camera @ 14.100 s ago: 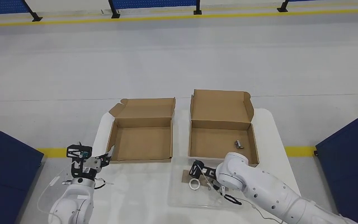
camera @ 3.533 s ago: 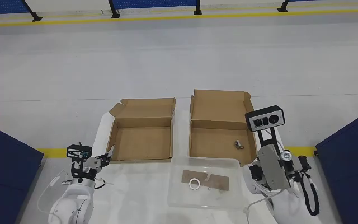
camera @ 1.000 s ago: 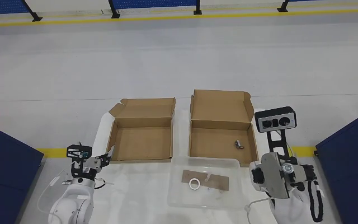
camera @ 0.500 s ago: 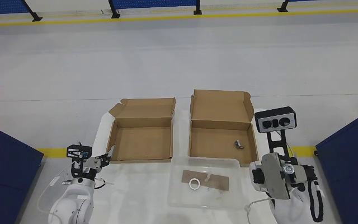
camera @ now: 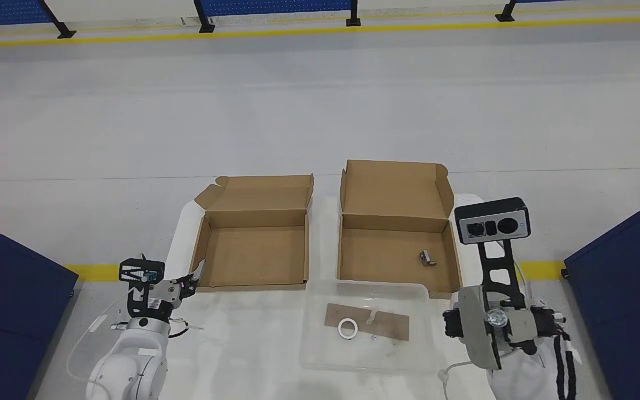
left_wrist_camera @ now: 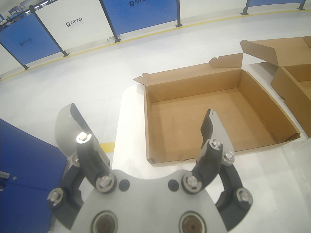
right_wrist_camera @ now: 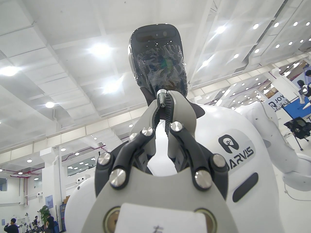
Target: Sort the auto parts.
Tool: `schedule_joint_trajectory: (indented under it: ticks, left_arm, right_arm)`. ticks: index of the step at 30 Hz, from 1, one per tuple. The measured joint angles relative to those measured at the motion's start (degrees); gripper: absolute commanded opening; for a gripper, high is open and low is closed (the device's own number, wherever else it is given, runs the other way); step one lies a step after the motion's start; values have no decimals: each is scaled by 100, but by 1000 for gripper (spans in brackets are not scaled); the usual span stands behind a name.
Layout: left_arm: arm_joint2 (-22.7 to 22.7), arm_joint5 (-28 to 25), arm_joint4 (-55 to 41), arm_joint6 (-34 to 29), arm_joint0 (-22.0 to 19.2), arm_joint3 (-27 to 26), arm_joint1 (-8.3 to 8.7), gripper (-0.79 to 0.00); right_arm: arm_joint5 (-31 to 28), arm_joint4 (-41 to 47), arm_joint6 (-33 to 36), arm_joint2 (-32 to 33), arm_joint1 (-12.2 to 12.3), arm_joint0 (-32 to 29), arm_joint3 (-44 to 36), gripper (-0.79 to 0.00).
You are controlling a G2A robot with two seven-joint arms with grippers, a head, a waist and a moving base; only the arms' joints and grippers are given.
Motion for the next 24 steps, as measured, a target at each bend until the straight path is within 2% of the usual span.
schedule_joint_trajectory:
  ticks: [14, 24]
  left_arm:
    - [0, 0, 0, 0, 0, 0, 0, 0]
    - [0, 0, 0, 0, 0, 0, 0, 0]
  right_arm:
    - [2, -43, -143, 57, -4, -49, -4, -785]
    - [246, -443, 199, 902, 67, -506, 139, -785]
